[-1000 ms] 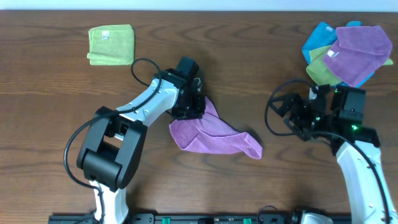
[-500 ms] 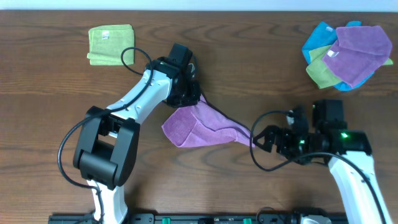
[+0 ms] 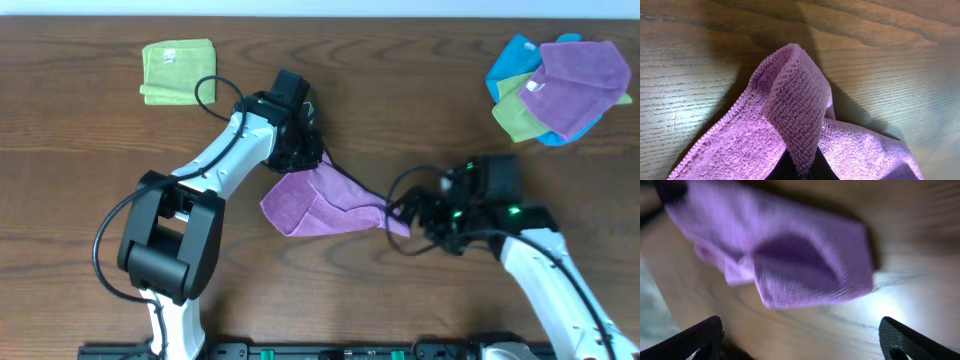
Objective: Fold the cloth
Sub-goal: 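Reach the right gripper to the cloth's right corner and grasp it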
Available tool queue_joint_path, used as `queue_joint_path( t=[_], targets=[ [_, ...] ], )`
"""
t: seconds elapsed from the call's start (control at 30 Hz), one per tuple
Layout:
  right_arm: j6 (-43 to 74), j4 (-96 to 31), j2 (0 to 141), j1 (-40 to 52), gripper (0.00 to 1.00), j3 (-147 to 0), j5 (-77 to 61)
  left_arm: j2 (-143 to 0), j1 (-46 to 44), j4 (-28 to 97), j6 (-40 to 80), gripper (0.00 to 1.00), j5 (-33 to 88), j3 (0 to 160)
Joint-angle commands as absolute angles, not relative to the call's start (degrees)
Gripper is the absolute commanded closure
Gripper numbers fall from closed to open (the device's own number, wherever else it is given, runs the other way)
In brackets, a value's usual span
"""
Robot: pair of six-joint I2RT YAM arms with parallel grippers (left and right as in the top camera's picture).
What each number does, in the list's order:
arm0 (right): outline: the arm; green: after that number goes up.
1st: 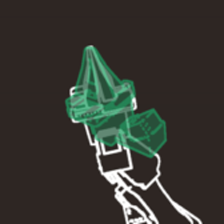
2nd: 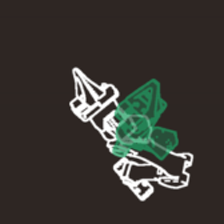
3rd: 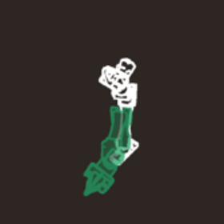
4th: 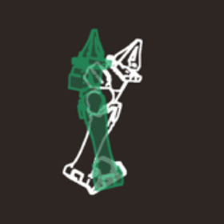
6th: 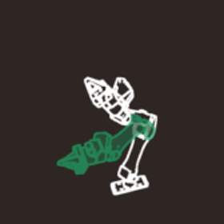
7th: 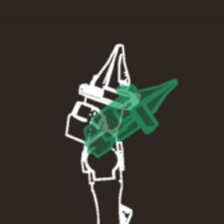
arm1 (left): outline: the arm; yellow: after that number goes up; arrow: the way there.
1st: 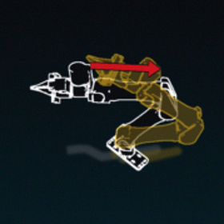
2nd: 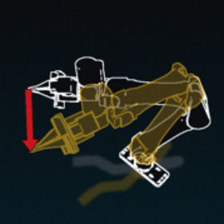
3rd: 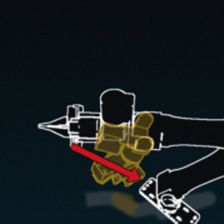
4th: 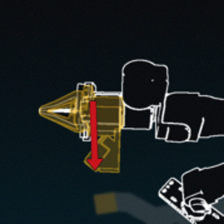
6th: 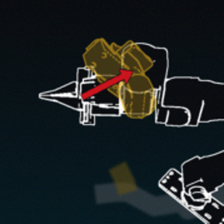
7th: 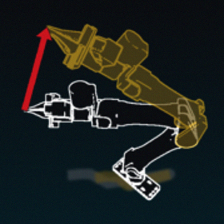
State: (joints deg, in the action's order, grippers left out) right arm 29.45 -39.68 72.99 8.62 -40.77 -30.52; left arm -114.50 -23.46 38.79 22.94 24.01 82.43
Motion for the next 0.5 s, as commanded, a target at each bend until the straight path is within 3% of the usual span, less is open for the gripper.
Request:
queue_joint_path(
  t=[0.0,0.1,0.17,0.47],
  targets=[
    [18.02,-39.62,74.87,13.82,0.01,-40.42,-28.29,-113.71,-23.64,38.98,23.38,0.94,24.21,83.18],
    [10.87,-39.05,76.95,16.51,0.07,-40.51,-22.46,-113.71,-23.64,38.98,23.38,0.94,24.23,83.18],
    [7.6,-39.44,78.0,17.06,0.01,-40.77,-18.41,-113.71,-23.64,38.98,23.38,0.94,24.21,83.18],
    [-1.89,-45.84,78.61,18.06,0.02,-51.53,-2.92,-113.71,-23.64,39.18,23.38,0.94,24.21,83.18]
  ],
)
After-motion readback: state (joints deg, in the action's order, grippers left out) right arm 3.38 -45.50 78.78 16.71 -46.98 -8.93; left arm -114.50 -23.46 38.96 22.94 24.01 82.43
